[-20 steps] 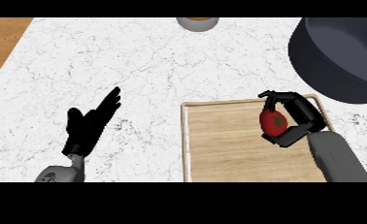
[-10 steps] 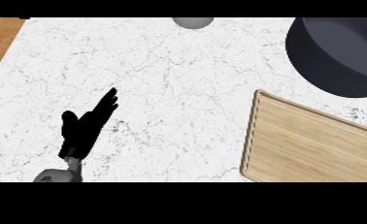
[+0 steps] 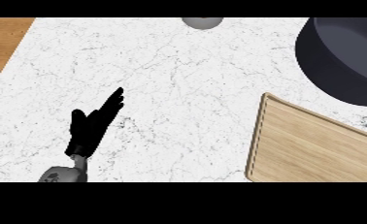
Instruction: Pick the tomato from the tray and place it in the pot
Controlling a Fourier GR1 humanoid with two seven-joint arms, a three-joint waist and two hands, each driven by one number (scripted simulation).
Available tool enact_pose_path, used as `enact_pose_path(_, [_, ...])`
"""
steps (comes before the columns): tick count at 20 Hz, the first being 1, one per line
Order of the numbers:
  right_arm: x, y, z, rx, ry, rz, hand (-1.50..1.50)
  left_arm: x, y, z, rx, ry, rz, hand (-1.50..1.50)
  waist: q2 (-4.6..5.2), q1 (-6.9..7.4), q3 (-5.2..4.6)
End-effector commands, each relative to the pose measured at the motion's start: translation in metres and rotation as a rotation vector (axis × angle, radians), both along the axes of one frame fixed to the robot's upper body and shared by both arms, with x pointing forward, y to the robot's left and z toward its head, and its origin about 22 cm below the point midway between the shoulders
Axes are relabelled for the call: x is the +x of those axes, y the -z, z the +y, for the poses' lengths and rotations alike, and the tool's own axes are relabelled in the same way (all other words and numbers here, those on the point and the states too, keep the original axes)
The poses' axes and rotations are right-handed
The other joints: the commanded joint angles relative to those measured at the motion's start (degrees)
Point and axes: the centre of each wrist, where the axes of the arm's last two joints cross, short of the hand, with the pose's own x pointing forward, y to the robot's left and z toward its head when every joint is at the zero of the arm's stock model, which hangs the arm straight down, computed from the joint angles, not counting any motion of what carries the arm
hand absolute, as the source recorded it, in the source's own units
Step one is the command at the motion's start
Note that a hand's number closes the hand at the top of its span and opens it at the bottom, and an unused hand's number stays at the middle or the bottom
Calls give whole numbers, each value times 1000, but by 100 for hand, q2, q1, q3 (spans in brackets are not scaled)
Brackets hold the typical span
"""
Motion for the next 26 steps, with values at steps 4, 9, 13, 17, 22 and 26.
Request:
enact_pose_path(4, [25, -62, -7, -154, 36, 15, 150, 0, 2, 11, 8, -14, 10, 0, -9, 9, -11])
enact_pose_path(9, [84, -122, 15, -225, 63, 61, 150, 9, -7, -3, 8, 29, 13, 0, 7, 89, -11])
enact_pose_path(13, [109, -160, 32, -255, 40, 132, 150, 0, 7, 9, -7, 22, 28, 0, 8, 100, -12])
enact_pose_path(17, [138, -153, 53, -307, 26, 242, 150, 12, -7, -8, -2, 8, 4, 0, 16, 130, -7])
enact_pose_path(22, [166, -157, 57, -332, -10, 346, 150, 14, -6, -29, 6, 43, -25, 0, 56, 222, 2])
enact_pose_path(26, [206, -151, 94, -391, -9, 392, 150, 8, -6, -16, 4, 46, -5, 0, 64, 307, 3])
